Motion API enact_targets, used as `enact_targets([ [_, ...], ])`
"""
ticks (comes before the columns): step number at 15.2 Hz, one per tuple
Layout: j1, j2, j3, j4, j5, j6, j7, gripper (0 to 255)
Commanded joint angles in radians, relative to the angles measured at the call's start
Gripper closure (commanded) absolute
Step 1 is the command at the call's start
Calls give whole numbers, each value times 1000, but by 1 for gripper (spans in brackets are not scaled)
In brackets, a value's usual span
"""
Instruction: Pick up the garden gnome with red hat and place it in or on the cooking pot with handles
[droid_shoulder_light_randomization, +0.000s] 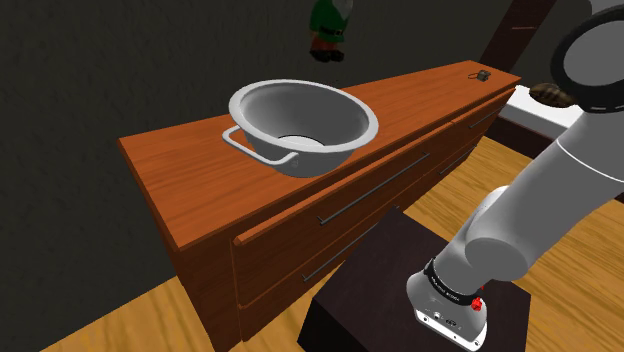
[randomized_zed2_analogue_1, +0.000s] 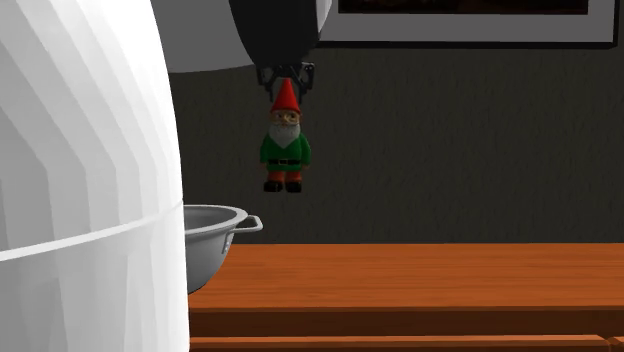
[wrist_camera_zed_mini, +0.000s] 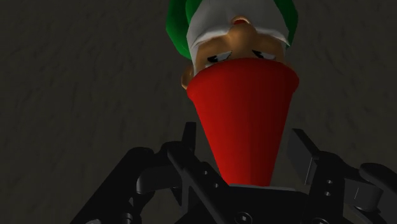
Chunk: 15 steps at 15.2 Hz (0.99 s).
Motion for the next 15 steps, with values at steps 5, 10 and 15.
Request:
enact_targets([
  [5, -9, 88, -12, 208, 25, -120, -2, 255],
  [10, 41, 18, 38, 180, -49, -155, 86, 255],
  [15, 91, -43, 115, 176, -132, -212, 196, 255],
])
